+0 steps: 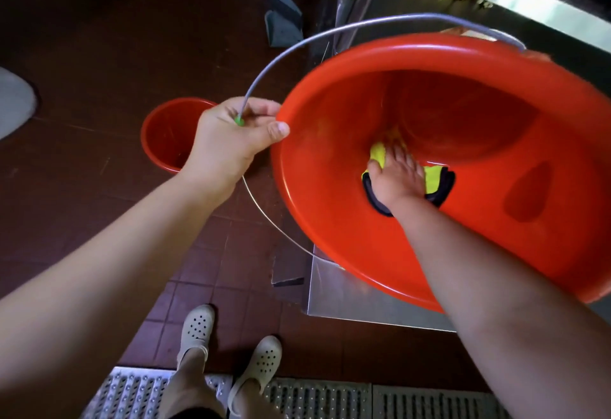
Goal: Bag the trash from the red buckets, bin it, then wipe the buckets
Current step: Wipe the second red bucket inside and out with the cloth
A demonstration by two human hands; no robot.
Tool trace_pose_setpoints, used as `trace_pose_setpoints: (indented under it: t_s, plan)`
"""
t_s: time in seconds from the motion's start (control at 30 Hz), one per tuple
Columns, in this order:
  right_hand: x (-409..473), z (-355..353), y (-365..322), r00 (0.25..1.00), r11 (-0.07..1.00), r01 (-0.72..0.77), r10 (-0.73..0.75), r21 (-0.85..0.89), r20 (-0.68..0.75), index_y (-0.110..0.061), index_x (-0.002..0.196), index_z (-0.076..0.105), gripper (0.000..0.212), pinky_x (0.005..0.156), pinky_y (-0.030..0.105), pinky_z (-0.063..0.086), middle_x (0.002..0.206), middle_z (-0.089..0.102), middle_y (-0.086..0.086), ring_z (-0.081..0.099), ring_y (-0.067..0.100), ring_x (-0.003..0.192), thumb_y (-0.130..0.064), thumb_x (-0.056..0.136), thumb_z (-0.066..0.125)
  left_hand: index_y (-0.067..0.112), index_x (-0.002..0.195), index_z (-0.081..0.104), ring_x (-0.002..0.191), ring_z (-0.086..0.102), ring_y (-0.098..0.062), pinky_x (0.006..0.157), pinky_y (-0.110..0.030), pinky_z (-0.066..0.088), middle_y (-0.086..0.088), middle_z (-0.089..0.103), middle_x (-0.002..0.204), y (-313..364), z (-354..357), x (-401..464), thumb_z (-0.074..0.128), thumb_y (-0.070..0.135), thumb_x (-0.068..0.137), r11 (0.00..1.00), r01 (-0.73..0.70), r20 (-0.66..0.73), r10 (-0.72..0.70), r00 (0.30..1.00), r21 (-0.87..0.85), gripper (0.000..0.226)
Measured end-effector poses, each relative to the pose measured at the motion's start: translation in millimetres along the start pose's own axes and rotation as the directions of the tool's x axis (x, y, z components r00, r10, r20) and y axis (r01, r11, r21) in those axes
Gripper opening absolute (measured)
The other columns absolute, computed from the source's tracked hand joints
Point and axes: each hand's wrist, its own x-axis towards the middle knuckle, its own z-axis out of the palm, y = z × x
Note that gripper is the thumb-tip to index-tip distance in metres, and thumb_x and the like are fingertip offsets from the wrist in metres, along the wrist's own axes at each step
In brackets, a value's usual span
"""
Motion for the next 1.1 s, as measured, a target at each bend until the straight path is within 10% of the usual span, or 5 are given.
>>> trace_pose_setpoints:
  t_s: [0.33,0.63,0.87,1.1]
  plan:
    - [-25.2,-1.0,-29.6,0.995,0.982,-0.098,0.102,0.163,-0.021,-0.021,0.15,0.017,0.062,0.117,0.037,0.005,0.158,0.018,0.002,0.011,0.017,0.145,-0.041,0.095,0.036,0.007,0.093,0.062,0.081,0.07,-0.016,0.078,-0.033,0.057,0.0,0.074,0.081,-91.1,19.3,-63.8,0.058,0.0,0.088,0.937,0.278,-0.046,-0.294,0.955,-0.212,0.01]
    - [-130.6,7.6,-67.4,0.942,0.88,0.336,-0.313,0.336,-0.122,-0.041,0.142,-0.014,0.073,0.116,0.032,0.002,0.156,-0.009,-0.011,-0.002,0.013,0.146,-0.053,0.083,0.028,0.013,0.087,0.065,0.073,0.065,-0.016,0.075,-0.031,0.053,0.003,0.072,0.074,-73.9,24.4,-57.2,0.066,0.003,0.081,0.955,0.218,-0.167,-0.253,0.953,-0.202,0.012]
    - [-56.6,13.7,-25.6,0.986,0.966,0.164,-0.155,0.198,-0.061,-0.021,0.15,0.02,0.066,0.115,0.037,0.011,0.158,0.015,0.002,0.015,0.023,0.145,-0.038,0.092,0.044,0.02,0.08,0.058,0.068,0.063,-0.006,0.072,-0.023,0.054,0.009,0.065,0.067,-41.6,16.9,-27.0,0.072,-0.001,0.076,0.996,0.049,-0.157,-0.06,0.986,-0.073,0.026]
    - [-2.1,4.6,15.8,0.999,0.997,-0.033,0.033,0.076,-0.001,-0.017,0.15,0.017,0.065,0.114,0.037,0.014,0.156,0.021,0.006,0.022,0.025,0.141,-0.038,0.093,0.037,0.024,0.094,0.038,0.082,0.058,-0.014,0.08,-0.028,0.05,-0.001,0.057,0.084,-20.1,12.4,-5.9,0.071,0.017,0.07,0.998,0.07,0.135,-0.069,0.988,-0.005,0.041]
